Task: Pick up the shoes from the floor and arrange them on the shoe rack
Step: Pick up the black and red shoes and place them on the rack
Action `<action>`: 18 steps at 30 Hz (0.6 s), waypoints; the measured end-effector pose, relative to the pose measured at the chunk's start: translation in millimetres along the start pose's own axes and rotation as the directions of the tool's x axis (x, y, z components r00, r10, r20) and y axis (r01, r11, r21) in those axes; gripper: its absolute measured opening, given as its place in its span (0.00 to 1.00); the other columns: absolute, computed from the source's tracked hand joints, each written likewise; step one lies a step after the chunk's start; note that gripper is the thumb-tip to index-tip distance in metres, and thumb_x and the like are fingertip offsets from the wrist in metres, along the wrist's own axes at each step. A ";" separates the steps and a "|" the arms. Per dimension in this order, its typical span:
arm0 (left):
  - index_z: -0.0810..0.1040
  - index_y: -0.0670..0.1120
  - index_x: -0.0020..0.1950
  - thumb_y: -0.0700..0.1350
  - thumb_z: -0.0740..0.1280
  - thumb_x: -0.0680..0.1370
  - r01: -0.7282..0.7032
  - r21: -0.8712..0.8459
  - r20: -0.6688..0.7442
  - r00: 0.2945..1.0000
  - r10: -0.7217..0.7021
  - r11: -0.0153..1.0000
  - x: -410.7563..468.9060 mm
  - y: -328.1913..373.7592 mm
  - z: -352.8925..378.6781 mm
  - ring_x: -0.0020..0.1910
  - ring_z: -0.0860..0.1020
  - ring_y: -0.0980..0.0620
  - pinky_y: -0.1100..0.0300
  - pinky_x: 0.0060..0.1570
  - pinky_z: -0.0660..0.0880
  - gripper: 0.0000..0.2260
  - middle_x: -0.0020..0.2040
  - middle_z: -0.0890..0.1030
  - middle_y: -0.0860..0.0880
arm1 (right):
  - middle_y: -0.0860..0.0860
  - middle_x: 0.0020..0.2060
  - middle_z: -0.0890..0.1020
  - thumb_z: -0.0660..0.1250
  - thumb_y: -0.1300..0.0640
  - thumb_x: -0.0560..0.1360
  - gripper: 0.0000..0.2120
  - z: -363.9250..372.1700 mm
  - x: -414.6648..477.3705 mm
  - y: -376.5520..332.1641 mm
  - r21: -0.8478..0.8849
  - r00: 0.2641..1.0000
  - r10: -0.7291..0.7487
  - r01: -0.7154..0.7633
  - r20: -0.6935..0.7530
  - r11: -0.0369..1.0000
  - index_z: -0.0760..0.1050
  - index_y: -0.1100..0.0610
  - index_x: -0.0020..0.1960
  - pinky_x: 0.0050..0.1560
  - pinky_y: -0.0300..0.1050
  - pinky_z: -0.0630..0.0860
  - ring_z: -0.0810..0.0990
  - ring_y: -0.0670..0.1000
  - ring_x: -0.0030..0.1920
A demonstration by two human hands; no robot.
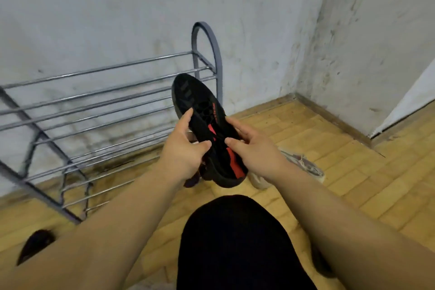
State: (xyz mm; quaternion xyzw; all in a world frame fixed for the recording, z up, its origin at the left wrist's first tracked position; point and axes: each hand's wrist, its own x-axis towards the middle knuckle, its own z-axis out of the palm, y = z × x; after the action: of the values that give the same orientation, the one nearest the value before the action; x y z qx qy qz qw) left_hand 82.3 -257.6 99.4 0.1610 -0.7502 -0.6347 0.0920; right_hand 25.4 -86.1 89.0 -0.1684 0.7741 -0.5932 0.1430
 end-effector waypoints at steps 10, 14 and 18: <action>0.65 0.56 0.80 0.36 0.68 0.82 -0.171 0.050 -0.260 0.949 0.178 0.984 -94.2 80.4 -218.3 0.54 0.86 0.52 0.54 0.52 0.84 0.29 0.56 0.87 0.50 | 0.47 0.60 0.85 0.67 0.61 0.82 0.26 157.0 11.8 -161.7 0.066 0.870 -0.236 0.231 0.433 0.971 0.69 0.43 0.76 0.63 0.51 0.80 0.85 0.46 0.57; 0.65 0.55 0.80 0.37 0.66 0.83 -0.134 -0.029 -0.520 0.848 0.100 0.991 -171.4 41.3 -272.7 0.53 0.87 0.52 0.53 0.51 0.83 0.27 0.53 0.88 0.51 | 0.47 0.61 0.84 0.68 0.59 0.80 0.28 247.3 -18.4 -191.2 -0.043 0.746 -0.244 0.343 0.619 0.938 0.69 0.42 0.77 0.63 0.51 0.80 0.85 0.48 0.57; 0.66 0.55 0.80 0.37 0.65 0.84 -0.111 -0.176 -0.705 0.708 -0.047 0.978 -250.7 -23.8 -321.8 0.54 0.86 0.50 0.50 0.52 0.81 0.27 0.55 0.88 0.50 | 0.53 0.64 0.81 0.67 0.58 0.80 0.26 343.9 -68.1 -207.8 -0.183 0.563 -0.082 0.399 0.822 0.898 0.70 0.42 0.75 0.63 0.61 0.79 0.84 0.57 0.58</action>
State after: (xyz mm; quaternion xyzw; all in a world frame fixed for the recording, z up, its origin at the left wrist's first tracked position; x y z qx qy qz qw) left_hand 428.9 -468.0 149.8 0.3677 -0.5911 -0.5972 0.3984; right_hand 250.6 -405.9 203.6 -0.5435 0.6884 -0.3211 0.3571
